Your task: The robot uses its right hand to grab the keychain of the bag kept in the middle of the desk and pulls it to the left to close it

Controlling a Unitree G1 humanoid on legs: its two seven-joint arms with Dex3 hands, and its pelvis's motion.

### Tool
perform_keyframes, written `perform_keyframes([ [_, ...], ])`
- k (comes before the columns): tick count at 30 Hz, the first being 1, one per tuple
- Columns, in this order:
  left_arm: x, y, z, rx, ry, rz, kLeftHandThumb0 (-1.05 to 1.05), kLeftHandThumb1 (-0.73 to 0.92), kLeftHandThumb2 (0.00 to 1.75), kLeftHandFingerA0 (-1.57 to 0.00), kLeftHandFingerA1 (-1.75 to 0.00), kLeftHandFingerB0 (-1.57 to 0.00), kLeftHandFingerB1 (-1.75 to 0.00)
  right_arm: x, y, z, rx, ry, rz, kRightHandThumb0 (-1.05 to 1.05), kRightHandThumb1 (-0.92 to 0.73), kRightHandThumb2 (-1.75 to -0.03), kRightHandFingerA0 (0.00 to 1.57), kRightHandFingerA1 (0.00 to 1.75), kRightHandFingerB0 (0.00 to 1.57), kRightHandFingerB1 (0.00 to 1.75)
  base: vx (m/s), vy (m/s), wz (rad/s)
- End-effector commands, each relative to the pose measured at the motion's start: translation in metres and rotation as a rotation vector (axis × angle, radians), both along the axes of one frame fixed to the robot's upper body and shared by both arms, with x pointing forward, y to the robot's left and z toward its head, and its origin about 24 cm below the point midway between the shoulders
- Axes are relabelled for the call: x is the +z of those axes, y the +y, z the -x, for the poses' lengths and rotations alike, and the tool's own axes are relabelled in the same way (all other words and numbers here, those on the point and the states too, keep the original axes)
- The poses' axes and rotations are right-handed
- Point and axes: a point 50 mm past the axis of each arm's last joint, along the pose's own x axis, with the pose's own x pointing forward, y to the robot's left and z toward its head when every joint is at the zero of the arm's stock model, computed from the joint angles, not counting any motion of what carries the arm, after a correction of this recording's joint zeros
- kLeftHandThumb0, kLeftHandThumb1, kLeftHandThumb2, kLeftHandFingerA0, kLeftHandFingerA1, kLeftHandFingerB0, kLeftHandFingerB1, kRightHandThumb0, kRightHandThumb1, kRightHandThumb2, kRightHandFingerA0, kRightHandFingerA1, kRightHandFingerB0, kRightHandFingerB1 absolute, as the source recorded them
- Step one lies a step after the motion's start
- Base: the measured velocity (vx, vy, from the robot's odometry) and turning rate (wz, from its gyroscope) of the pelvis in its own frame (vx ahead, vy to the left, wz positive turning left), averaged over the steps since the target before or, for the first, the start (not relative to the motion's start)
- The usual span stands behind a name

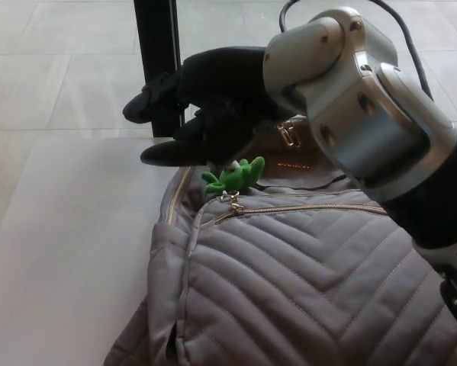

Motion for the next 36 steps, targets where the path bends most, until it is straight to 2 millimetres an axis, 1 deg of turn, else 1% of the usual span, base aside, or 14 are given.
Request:
perform_keyframes([
  [1, 0.062, 0.006, -0.087, -0.309, -0.620, -0.118, -0.89, 0.92, 0.72, -0.57, -0.49, -0.43, -0.35, -0.074, -0.494, 0.276, -1.662, -0.431, -0.589, -0.76, -0.73, -0.63, 0.46, 0.36, 0.33, 0.32, 0.00, 0.000, 0.10],
  [3, 0.068, 0.002, -0.091, -0.369, -0.637, -0.126, -0.92, 0.78, 1.16, -0.50, -0.56, -0.33, -0.48, -0.065, -0.479, 0.258, -1.528, -0.490, -0.571, -0.79, -0.69, -0.62, 0.49, 0.36, 0.36, 0.36, 0.00, 0.000, 0.00],
  [9, 0.058, 0.001, -0.070, -0.371, -0.542, -0.055, -0.90, 0.78, 1.17, -0.46, -0.58, -0.32, -0.49, -0.045, -0.456, 0.233, -1.326, -0.520, -0.436, -0.79, -0.68, -0.61, 0.44, 0.38, 0.30, 0.37, 0.00, 0.000, 0.00],
  [10, 0.057, 0.001, -0.066, -0.369, -0.535, -0.051, -0.87, 0.92, 0.76, -0.49, -0.48, -0.36, -0.36, -0.045, -0.458, 0.233, -1.326, -0.529, -0.415, -0.78, -0.69, -0.61, 0.44, 0.36, 0.28, 0.36, 0.00, 0.000, 0.00],
  [14, 0.053, 0.005, -0.048, -0.307, -0.490, -0.038, -0.87, 0.92, 0.78, -0.51, -0.50, -0.35, -0.35, -0.049, -0.478, 0.246, -1.457, -0.579, -0.479, -0.78, -0.56, -0.92, 0.29, 0.48, 0.18, 0.46, 0.00, 0.000, 0.00],
  [16, 0.049, 0.009, -0.034, -0.271, -0.445, -0.042, -0.85, 0.84, 1.22, -0.47, -0.60, -0.25, -0.47, -0.048, -0.490, 0.259, -1.558, -0.612, -0.546, -0.73, -0.69, -0.61, 0.39, 0.39, 0.28, 0.38, 0.00, 0.000, 0.03],
  [19, 0.045, 0.013, -0.020, -0.209, -0.405, -0.036, -0.94, 0.92, 0.78, -0.53, -0.51, -0.35, -0.36, -0.043, -0.500, 0.275, -1.635, -0.675, -0.558, -0.76, -0.73, -0.63, 0.29, 0.36, 0.23, 0.34, 0.00, 0.000, 0.00],
  [20, 0.042, 0.014, -0.011, -0.189, -0.380, -0.038, -0.86, 0.77, 1.18, -0.48, -0.60, -0.27, -0.48, -0.041, -0.509, 0.289, -1.688, -0.745, -0.606, -0.77, -0.73, -0.63, 0.31, 0.36, 0.26, 0.32, 0.00, 0.000, 0.00],
  [24, 0.038, 0.014, 0.000, -0.137, -0.338, -0.041, -0.89, 0.92, 0.79, -0.54, -0.50, -0.34, -0.37, -0.039, -0.519, 0.312, -1.758, -0.846, -0.677, -0.84, -0.73, -0.62, 0.26, 0.37, 0.22, 0.36, 0.00, 0.000, 0.00],
  [29, 0.036, 0.016, 0.004, -0.109, -0.305, -0.048, -0.87, 0.81, 1.18, -0.51, -0.59, -0.33, -0.50, -0.037, -0.529, 0.335, -1.846, -0.908, -0.778, -0.80, -0.55, -0.90, 0.25, 0.47, 0.19, 0.46, 0.00, 0.000, 0.00],
  [30, 0.035, 0.015, 0.005, -0.112, -0.293, -0.044, -0.86, 0.92, 0.76, -0.57, -0.49, -0.38, -0.36, -0.033, -0.530, 0.342, -1.865, -0.923, -0.778, -0.83, -0.59, -0.93, 0.28, 0.49, 0.14, 0.46, 0.00, 0.000, 0.00],
  [32, 0.033, 0.014, 0.005, -0.118, -0.279, -0.041, -0.87, 0.79, 1.17, -0.50, -0.59, -0.33, -0.49, -0.031, -0.532, 0.351, -1.882, -0.928, -0.793, -0.86, -0.61, -0.95, 0.26, 0.51, 0.06, 0.36, 0.00, 0.000, 0.00],
  [33, 0.032, 0.014, 0.005, -0.118, -0.272, -0.039, -0.88, 0.92, 0.75, -0.56, -0.49, -0.38, -0.37, -0.032, -0.533, 0.354, -1.907, -0.934, -0.810, -0.80, -0.57, -0.94, 0.29, 0.51, 0.06, 0.37, 0.00, 0.000, 0.00],
  [36, 0.028, 0.011, 0.006, -0.111, -0.241, -0.031, -0.89, 0.92, 0.75, -0.56, -0.47, -0.38, -0.37, -0.045, -0.535, 0.368, -1.958, -0.958, -0.889, -0.79, -0.58, -0.96, 0.27, 0.55, 0.05, 0.21, 0.00, 0.000, 0.00],
])
